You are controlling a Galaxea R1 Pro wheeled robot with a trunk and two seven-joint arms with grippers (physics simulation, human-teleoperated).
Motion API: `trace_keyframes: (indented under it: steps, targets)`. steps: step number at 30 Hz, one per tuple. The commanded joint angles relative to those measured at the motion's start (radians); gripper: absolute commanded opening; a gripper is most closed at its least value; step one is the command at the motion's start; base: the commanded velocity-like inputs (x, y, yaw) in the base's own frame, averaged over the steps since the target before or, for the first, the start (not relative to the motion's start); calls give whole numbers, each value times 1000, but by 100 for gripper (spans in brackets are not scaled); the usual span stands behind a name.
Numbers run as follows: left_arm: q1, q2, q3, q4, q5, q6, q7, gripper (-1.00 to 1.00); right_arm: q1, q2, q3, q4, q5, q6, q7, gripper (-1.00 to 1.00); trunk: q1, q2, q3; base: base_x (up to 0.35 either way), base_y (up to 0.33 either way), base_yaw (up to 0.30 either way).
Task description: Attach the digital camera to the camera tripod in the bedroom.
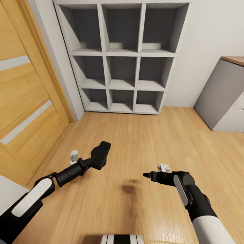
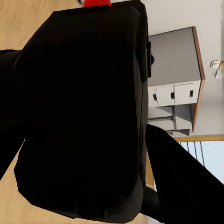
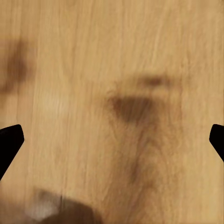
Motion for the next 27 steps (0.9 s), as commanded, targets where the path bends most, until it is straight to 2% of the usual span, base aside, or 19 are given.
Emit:
trace_keyframes:
  steps: [1,27]
  targets:
    - [-1,1,-2,0,5,2,-4,-100,0,0,-1,-1,-2,5,2,100,-1,0,3,0,0,0]
    - [-1,1,-3,2,5,0,-4,-100,0,-1,-3,0,-2,5,16,100,-12,6,104,0,0,0]
